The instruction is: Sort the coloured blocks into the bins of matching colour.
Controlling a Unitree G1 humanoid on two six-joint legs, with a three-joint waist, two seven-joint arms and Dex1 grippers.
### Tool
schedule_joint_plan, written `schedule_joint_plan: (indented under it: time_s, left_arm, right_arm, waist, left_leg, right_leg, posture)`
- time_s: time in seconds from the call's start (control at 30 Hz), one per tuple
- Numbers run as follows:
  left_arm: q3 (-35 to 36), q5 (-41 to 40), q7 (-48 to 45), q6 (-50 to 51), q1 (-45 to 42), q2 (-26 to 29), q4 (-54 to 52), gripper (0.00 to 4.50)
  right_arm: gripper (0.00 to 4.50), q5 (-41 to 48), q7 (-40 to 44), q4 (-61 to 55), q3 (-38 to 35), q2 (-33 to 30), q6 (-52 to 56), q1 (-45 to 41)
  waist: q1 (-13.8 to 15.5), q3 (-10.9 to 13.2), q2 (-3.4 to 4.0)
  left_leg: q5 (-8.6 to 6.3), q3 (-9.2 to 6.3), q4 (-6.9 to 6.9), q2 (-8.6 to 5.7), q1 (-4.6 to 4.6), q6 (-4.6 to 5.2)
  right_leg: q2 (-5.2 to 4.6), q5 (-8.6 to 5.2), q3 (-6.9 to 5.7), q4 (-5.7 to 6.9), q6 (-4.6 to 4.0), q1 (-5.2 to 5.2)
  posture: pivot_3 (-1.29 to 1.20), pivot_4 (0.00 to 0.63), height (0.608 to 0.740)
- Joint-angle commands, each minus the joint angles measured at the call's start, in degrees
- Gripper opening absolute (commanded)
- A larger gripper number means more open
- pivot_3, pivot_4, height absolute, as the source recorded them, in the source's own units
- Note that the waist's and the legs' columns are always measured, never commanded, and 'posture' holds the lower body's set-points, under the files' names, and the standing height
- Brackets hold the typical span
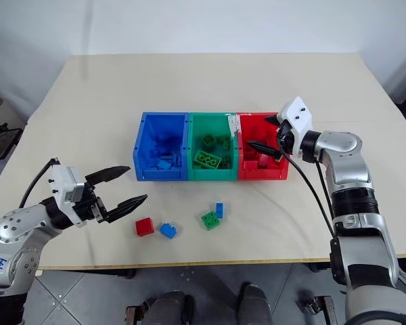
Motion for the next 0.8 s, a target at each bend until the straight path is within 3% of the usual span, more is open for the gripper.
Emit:
schedule_joint_plan:
  time_s: [0.03,0.3,0.43,0.6,0.8]
  left_arm:
    - [-0.18,0.83,-1.31,-1.59,-0.46,1.39,-1.34,4.5]
    - [-6.02,5.03,-7.17,-6.9,-2.53,2.43,2.56,4.5]
    - [-8.08,6.45,-10.49,-8.87,-3.3,3.37,4.77,4.5]
    - [-8.49,6.04,-12.43,-9.34,-3.25,4.11,5.36,4.5]
    - [-7.05,5.49,-12.5,-9.15,-0.6,4.87,3.64,4.5]
  right_arm:
    - [4.48,7.04,6.44,-9.89,-5.33,-4.03,-0.24,6.16]
    - [4.48,11.43,14.41,-24.7,-12.28,-17.41,4.32,28.0]
    - [4.48,10.41,15.81,-27.47,-13.3,-20.3,1.45,35.46]
    - [4.48,11.95,13.96,-34.81,-8.3,-17.61,6.75,35.37]
    - [4.48,10.67,14.81,-40.21,2.59,-12.74,10.54,30.51]
  waist:
    - [0.39,0.0,0.0]
    - [0.92,0.0,0.02]
    - [0.7,0.0,0.01]
    - [0.06,0.0,0.02]
    - [0.46,0.0,0.02]
  left_leg:
    - [0.0,-0.01,0.01,0.0,0.0,0.0]
    - [-0.06,0.07,0.11,-0.01,-0.03,0.04]
    - [-0.06,0.21,0.17,-0.01,0.04,0.05]
    - [-0.07,0.32,0.16,0.01,0.1,0.06]
    - [-0.09,0.3,0.19,0.03,0.09,0.08]
  right_leg:
    - [0.0,0.0,-0.01,0.0,0.0,0.01]
    - [0.0,0.0,-0.03,-0.08,0.01,0.06]
    - [0.0,0.0,0.1,-0.08,0.0,0.09]
    - [0.0,0.0,0.22,-0.06,0.0,0.07]
    - [0.0,0.0,0.22,-0.05,0.0,0.07]
  posture:
    - [0.0,0.15,0.74]
    - [0.0,0.15,0.74]
    - [0.0,0.15,0.74]
    - [0.0,0.15,0.74]
    - [0.0,0.15,0.74]
